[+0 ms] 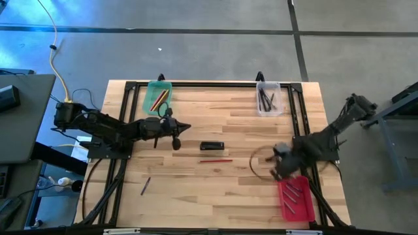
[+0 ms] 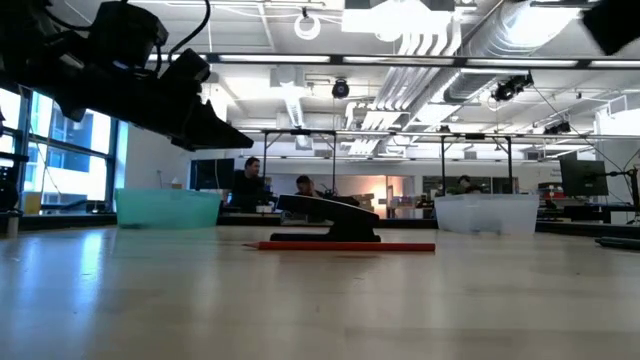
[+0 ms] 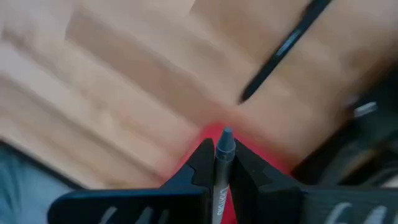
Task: Sort crayons/erasers/pens/pencils in bins
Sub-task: Put the gray crayon into the red bin
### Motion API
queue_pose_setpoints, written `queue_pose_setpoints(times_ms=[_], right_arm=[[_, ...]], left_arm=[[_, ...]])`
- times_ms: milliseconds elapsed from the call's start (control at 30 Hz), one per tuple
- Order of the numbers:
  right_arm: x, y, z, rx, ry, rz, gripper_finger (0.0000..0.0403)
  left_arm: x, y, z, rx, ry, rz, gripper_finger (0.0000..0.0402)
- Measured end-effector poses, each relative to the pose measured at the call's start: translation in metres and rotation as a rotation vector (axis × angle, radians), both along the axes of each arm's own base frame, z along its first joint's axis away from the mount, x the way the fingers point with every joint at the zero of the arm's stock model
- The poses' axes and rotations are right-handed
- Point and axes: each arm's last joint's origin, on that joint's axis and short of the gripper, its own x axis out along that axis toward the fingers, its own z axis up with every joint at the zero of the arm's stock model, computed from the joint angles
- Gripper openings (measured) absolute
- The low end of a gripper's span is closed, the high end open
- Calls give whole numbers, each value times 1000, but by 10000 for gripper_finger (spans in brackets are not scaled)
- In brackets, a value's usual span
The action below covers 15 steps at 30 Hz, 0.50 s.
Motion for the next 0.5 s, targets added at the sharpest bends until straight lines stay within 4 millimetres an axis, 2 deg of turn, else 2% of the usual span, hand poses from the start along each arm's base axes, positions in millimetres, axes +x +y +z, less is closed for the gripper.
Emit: queue_pose_setpoints(times_ms=[133,300,500], right_arm=[[-14,33,-27,55,-13,43,12],[-32,56,-59,111,24,75,12],[-46,78,-73,139,34,108,12]], left_arm=[[1,-2,0,-16,-3,-62,0],[1,-3,0,-11,-2,-76,0],[2,-5,0,-11,-1,-92,0]])
